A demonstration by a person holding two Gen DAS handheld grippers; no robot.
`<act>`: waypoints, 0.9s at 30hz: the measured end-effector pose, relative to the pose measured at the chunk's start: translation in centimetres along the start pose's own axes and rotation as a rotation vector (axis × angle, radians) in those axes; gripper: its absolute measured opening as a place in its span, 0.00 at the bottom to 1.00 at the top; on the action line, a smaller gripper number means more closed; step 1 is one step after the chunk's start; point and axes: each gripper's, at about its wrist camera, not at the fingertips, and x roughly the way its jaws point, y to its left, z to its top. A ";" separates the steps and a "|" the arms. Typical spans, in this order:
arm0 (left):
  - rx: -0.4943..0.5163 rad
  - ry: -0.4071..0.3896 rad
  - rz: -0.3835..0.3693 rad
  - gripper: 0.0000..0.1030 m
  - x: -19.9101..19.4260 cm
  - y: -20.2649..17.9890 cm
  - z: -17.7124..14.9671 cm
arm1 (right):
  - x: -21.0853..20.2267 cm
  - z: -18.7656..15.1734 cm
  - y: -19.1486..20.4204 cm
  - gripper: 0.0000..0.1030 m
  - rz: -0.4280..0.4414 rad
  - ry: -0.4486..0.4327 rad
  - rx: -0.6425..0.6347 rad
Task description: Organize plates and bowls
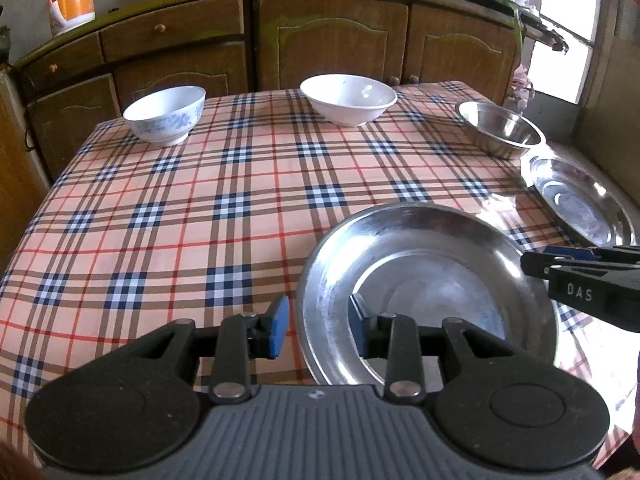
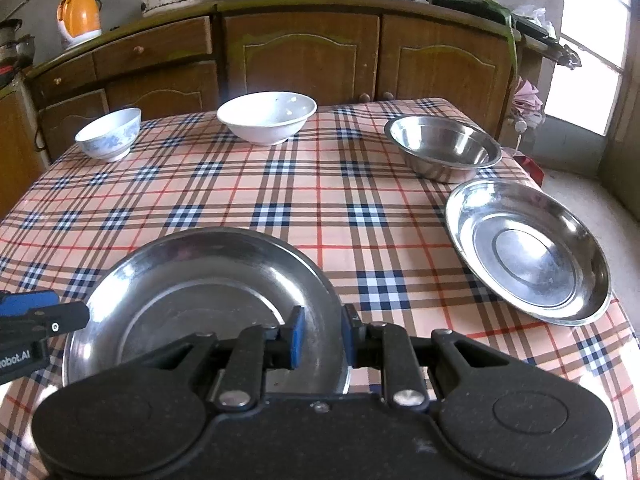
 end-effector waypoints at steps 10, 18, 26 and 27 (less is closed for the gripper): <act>-0.020 -0.023 -0.009 0.58 -1.3 -0.5 0.7 | -2.3 0.6 -0.7 0.70 -0.012 -0.057 0.022; -0.027 -0.042 -0.001 0.79 -2.4 -1.5 1.4 | -4.1 1.1 -2.5 0.76 -0.032 -0.091 0.057; -0.020 -0.050 0.008 0.89 -3.5 -3.1 2.4 | -5.8 1.4 -4.6 0.77 -0.049 -0.121 0.101; -0.017 -0.053 0.009 0.90 -3.6 -3.4 2.5 | -5.9 1.4 -4.8 0.77 -0.052 -0.123 0.107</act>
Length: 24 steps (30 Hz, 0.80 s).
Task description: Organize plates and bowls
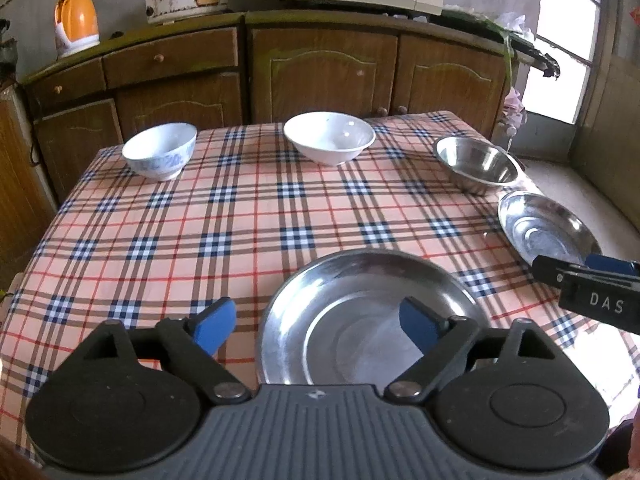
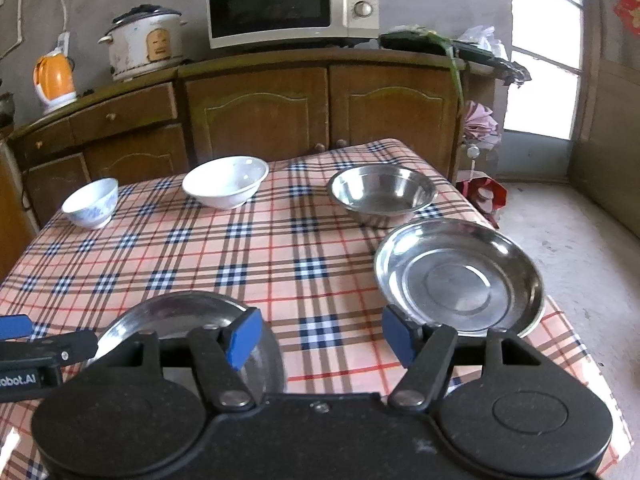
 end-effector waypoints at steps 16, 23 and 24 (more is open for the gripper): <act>0.042 -0.023 -0.004 0.91 -0.6 -3.4 1.5 | -0.9 0.5 -3.5 0.77 -0.041 -0.033 0.061; 0.055 -0.012 -0.032 0.92 -0.1 -4.7 2.0 | -0.8 0.6 -5.1 0.77 -0.063 -0.042 0.092; 0.059 -0.012 -0.035 0.92 0.0 -4.9 2.0 | -0.8 0.6 -5.3 0.77 -0.066 -0.042 0.097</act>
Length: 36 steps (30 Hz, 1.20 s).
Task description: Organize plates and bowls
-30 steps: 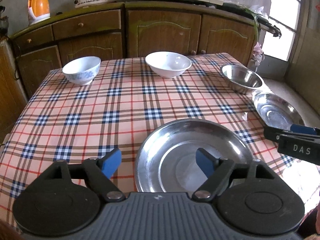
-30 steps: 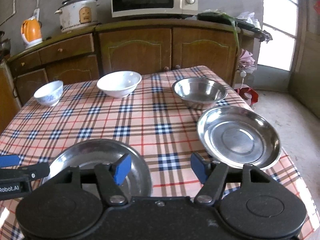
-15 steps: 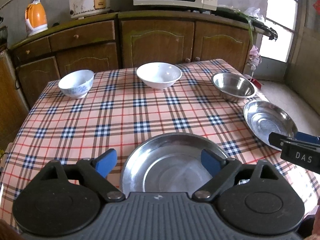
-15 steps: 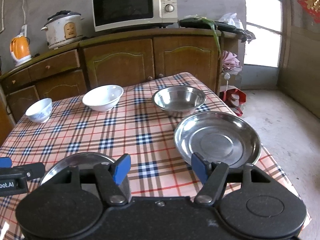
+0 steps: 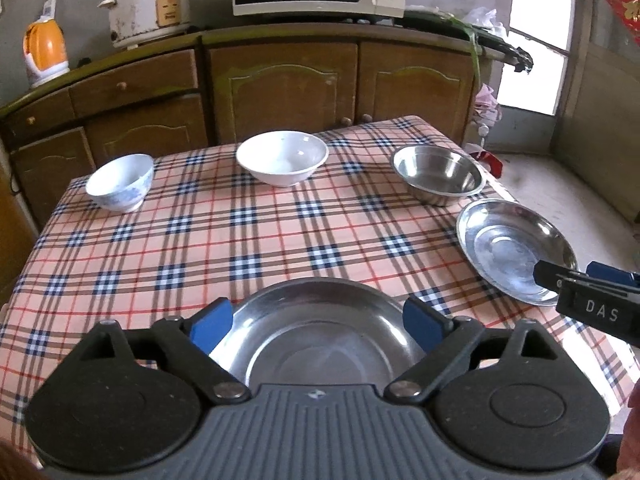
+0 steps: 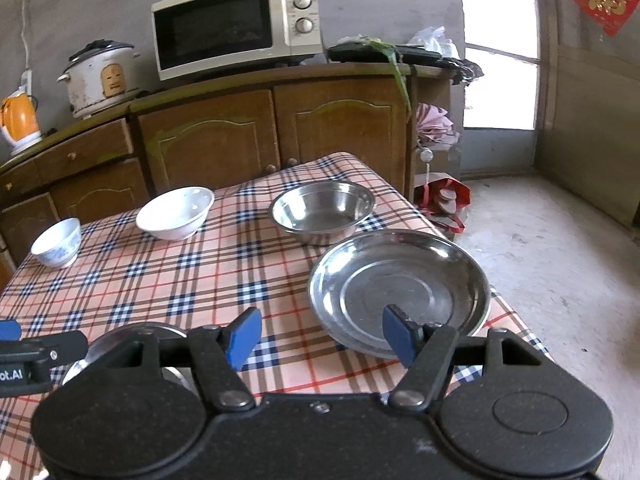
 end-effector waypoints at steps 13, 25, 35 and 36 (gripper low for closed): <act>0.015 0.015 -0.070 0.94 2.1 -3.0 1.2 | 1.9 0.9 -5.2 0.77 -0.092 -0.020 0.090; 0.048 0.035 -0.115 0.95 5.2 -7.2 2.5 | 5.1 1.1 -11.7 0.77 -0.189 -0.011 0.207; 0.072 0.060 -0.136 0.95 9.1 -10.3 3.4 | 8.6 0.8 -14.6 0.77 -0.197 0.010 0.293; 0.076 0.062 -0.134 0.95 9.6 -10.6 3.5 | 8.8 0.7 -14.7 0.77 -0.193 0.011 0.300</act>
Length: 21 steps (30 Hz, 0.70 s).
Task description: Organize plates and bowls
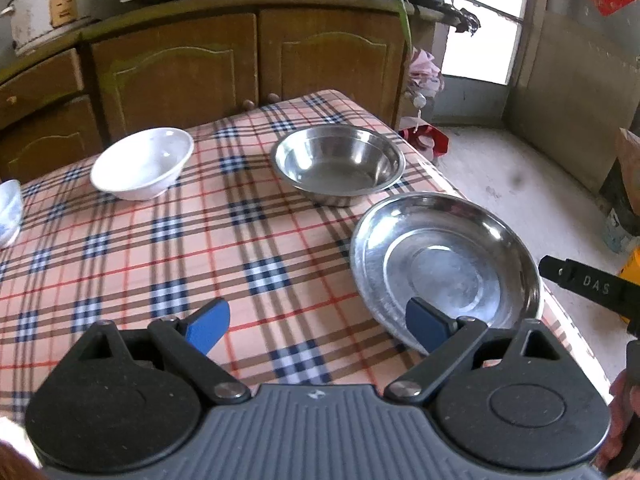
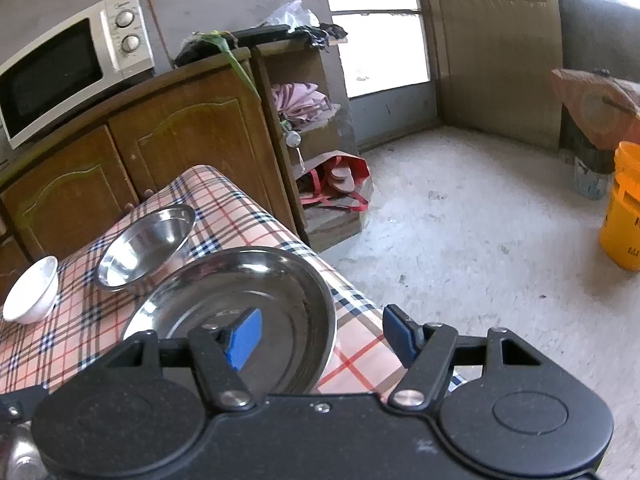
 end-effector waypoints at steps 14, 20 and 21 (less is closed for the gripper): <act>0.046 0.031 -0.011 0.94 7.1 -2.7 1.5 | 3.7 0.0 -0.2 0.77 0.029 0.051 -0.017; 0.046 0.063 -0.016 0.84 9.7 -3.0 2.0 | 4.8 0.0 -0.5 0.77 0.048 0.076 -0.002; 0.051 0.067 -0.018 0.80 10.0 -3.1 2.1 | 4.9 0.0 -0.5 0.76 0.052 0.078 0.000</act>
